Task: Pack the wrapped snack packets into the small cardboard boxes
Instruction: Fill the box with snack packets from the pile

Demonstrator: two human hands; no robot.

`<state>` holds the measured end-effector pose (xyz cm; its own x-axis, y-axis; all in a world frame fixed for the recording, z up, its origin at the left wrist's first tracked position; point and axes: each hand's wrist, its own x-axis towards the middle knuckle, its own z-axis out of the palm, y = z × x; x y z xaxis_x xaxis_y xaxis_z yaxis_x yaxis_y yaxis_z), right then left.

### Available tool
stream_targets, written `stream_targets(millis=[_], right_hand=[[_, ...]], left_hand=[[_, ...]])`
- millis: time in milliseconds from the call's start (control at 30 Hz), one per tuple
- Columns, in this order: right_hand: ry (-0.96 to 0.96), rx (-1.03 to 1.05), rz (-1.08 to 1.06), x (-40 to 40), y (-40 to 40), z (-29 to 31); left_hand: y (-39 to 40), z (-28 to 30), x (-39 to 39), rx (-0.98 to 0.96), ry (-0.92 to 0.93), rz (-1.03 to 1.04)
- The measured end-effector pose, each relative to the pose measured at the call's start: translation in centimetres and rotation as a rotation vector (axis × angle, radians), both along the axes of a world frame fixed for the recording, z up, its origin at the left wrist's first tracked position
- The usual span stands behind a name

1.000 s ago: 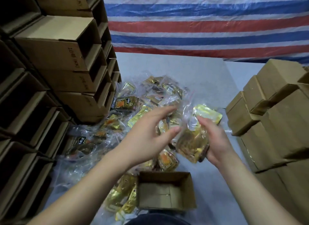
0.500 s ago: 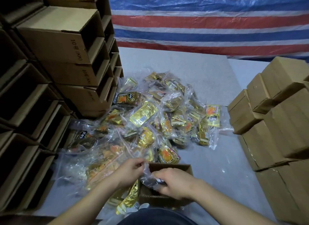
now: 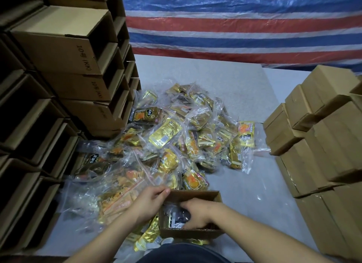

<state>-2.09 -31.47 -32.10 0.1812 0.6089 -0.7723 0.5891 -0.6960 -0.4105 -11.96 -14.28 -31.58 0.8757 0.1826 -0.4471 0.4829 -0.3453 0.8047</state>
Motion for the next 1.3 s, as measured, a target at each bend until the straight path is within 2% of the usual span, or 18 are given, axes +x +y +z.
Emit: stream_targets(millis=[133,233,333,567,633,700,767,900,1033,1100,1200,1300], right_hand=[[0.034,0.068,-0.071,1.2,-1.2,1.4],[0.140,-0.064,-0.038,0.4,0.0,0.9],[0.141,-0.143,-0.071,-1.0,1.3,-0.7],[0.205,0.008,-0.268,-0.2,-0.4,1.7],[0.197,0.112,-0.344,0.2,-2.2,3.2],[0.226,0.244,-0.479,0.6,-3.8,4.8],[0.235,0.354,-0.644,1.0,-4.9,5.9],[0.129,0.443,-0.829,2.3,-6.2,5.9],[0.079,0.452,-0.893,3.8,-6.2,5.4],[0.090,0.460,-0.934,4.6,-6.0,5.1],[0.081,0.464,-0.973,6.0,-5.6,5.0],[0.064,0.477,-1.018,7.2,-5.0,5.1]], left_hand=[[-0.2,0.2,0.0,-0.009,0.012,-0.002],[-0.1,0.2,0.1,0.020,0.014,-0.019],[-0.2,0.2,0.0,0.049,0.020,-0.073],[0.1,1.3,1.1,0.125,-0.002,-0.130],[0.6,2.1,3.2,0.212,-0.076,-0.085],[1.3,2.6,6.8,0.343,-0.206,-0.013],[2.6,2.9,11.4,0.479,-0.249,0.055],[4.7,3.1,18.8,0.729,0.020,-0.024],[5.0,1.4,21.7,0.703,0.232,-0.082],[4.9,0.3,22.2,0.704,0.265,-0.083],[5.0,-0.6,22.6,0.848,0.257,-0.094],[6.3,-0.7,22.5,0.768,0.195,0.006]])
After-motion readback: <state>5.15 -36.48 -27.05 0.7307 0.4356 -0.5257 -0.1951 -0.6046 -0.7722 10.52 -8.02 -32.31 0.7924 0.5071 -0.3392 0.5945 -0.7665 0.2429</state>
